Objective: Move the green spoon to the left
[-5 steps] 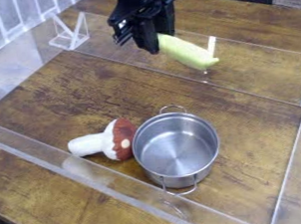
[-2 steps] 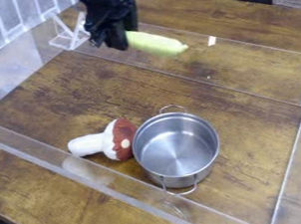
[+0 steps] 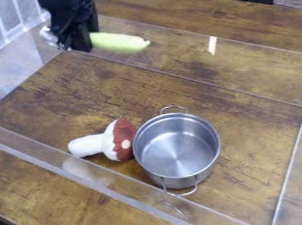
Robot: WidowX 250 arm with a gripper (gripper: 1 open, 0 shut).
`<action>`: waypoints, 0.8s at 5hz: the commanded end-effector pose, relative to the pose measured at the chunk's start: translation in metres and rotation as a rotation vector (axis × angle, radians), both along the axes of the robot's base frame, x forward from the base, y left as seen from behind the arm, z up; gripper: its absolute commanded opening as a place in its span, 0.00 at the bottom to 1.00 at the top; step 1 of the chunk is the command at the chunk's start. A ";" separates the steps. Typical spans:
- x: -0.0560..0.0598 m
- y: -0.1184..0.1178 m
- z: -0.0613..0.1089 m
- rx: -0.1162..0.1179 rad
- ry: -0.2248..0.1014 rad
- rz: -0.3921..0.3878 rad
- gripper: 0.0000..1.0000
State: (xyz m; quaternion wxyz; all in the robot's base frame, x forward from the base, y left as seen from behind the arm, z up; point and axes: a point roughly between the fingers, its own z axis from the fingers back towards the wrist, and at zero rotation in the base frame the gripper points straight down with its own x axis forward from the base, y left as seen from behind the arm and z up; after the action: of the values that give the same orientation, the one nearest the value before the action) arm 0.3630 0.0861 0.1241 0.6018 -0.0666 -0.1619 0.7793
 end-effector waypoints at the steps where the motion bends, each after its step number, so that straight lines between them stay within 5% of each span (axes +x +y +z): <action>1: -0.007 -0.008 0.032 0.022 -0.095 0.040 0.00; 3: -0.034 0.031 0.013 0.045 -0.113 0.098 0.00; 4: -0.041 0.043 -0.005 0.036 -0.111 0.076 0.00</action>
State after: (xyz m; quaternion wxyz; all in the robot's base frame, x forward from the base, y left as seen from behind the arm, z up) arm 0.3241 0.1257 0.1006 0.5675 -0.0778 -0.1875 0.7980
